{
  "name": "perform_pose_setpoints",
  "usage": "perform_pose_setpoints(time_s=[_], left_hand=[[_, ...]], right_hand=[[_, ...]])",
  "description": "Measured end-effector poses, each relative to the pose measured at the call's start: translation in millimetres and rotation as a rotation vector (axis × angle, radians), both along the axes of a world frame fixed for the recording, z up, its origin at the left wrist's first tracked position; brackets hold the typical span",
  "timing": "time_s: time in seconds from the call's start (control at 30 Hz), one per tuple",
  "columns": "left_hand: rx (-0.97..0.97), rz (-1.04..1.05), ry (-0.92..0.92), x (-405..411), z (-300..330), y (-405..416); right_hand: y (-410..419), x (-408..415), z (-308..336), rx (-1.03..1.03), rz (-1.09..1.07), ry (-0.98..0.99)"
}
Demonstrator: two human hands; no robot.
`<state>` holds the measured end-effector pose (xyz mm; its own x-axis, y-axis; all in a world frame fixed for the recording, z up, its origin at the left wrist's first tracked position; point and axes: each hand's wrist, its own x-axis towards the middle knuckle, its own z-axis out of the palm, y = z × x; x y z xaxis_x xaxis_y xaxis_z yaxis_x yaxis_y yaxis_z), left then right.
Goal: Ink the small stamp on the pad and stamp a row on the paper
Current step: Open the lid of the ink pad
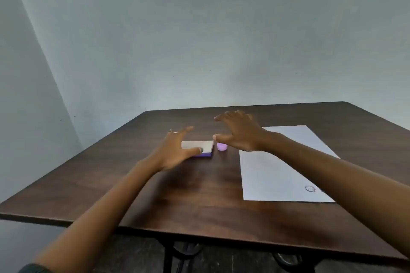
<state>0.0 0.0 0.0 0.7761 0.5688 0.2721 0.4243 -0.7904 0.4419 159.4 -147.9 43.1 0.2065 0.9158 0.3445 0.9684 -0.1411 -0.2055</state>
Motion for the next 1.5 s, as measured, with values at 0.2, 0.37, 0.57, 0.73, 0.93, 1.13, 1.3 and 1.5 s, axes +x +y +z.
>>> perform_pose_setpoints(time_s=[0.2,0.37,0.57,0.73,0.93,1.13,1.3,1.5], left_hand=[[-0.243,0.025,0.014,-18.6,-2.7,40.8],[-0.228,0.002,0.086,-18.3,-6.8,56.3],[-0.197,-0.041,0.093,-17.7,-5.8,59.0],[-0.227,-0.044,0.058,-21.1,-5.7,61.2],[-0.294,-0.078,0.086,-35.9,1.1,61.3],[-0.303,-0.094,0.095,-40.9,2.9,59.5],[-0.304,-0.105,0.084,-42.5,2.3,57.9],[-0.324,-0.13,0.085,-43.5,3.0,56.6]], right_hand=[[39.4,-7.2,5.4,-0.194,0.063,-0.073],[67.7,-8.0,1.5,-0.371,0.078,-0.109],[79.8,-7.9,2.5,-0.431,0.137,0.025],[82.3,-11.7,4.1,-0.436,0.167,0.078],[79.5,-18.8,5.1,-0.431,0.213,0.1],[77.3,-25.1,6.8,-0.453,0.219,0.089],[73.9,-25.1,10.2,-0.467,0.213,0.113],[73.6,-25.3,18.4,-0.547,0.222,0.139]])
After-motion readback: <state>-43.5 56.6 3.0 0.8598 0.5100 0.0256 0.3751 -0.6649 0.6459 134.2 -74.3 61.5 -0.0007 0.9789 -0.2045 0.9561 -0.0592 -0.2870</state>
